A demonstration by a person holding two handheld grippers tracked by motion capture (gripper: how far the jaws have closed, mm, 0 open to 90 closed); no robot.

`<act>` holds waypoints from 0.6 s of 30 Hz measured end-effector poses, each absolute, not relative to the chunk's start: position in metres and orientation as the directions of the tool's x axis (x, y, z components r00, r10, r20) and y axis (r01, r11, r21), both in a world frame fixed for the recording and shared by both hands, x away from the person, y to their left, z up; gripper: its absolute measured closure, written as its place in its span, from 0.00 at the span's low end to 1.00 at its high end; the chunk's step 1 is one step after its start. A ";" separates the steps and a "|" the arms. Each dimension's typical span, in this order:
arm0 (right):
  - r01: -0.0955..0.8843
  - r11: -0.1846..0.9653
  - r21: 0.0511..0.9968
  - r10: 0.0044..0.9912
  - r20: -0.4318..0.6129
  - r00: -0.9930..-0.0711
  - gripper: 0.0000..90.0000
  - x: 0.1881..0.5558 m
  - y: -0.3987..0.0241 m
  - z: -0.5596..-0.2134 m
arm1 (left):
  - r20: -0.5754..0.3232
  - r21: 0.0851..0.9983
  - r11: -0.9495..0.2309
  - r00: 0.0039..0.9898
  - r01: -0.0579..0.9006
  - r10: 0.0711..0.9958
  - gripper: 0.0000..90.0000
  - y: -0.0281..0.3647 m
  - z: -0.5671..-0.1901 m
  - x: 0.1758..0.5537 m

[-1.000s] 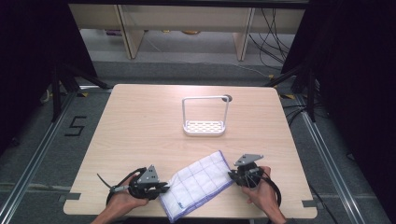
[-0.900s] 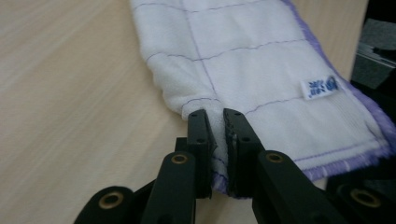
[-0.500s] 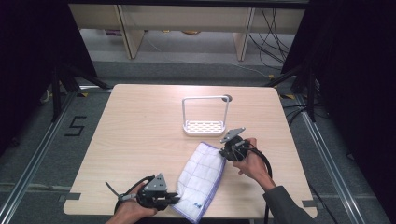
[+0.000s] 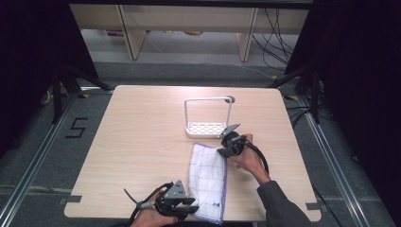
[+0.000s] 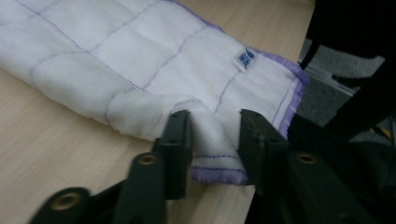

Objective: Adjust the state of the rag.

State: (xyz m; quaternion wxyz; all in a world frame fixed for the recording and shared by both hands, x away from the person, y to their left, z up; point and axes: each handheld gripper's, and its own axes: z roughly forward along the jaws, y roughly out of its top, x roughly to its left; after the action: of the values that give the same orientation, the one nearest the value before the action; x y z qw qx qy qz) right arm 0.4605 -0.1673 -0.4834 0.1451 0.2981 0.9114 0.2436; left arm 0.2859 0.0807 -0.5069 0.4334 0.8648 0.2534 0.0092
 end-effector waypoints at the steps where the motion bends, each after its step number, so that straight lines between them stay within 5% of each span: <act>1: 0.507 0.647 0.570 0.659 -0.081 -0.748 0.64 0.459 -0.171 -0.480 | -0.199 0.761 -0.490 0.872 0.425 0.448 0.60 0.083 -0.503 0.288; 3: 0.574 0.513 0.639 0.737 0.016 -0.676 0.58 0.452 -0.181 -0.467 | -0.218 0.787 -0.430 0.852 0.442 0.476 0.51 0.090 -0.493 0.294; 8: 0.573 0.436 0.695 0.777 0.030 -0.628 0.54 0.451 -0.204 -0.461 | -0.210 0.812 -0.363 0.810 0.456 0.548 0.44 0.099 -0.476 0.320; 18: 0.622 0.452 0.639 0.789 0.040 -0.613 0.50 0.451 -0.194 -0.477 | -0.137 0.782 -0.352 0.693 0.514 0.708 0.44 0.089 -0.487 0.419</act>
State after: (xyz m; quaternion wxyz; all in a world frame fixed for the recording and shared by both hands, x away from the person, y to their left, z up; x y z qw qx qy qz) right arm 0.4509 -0.1944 -0.4767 0.1327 0.4192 0.8416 0.3136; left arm 0.4188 0.0892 -0.4868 0.4282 0.8144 0.3750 0.1131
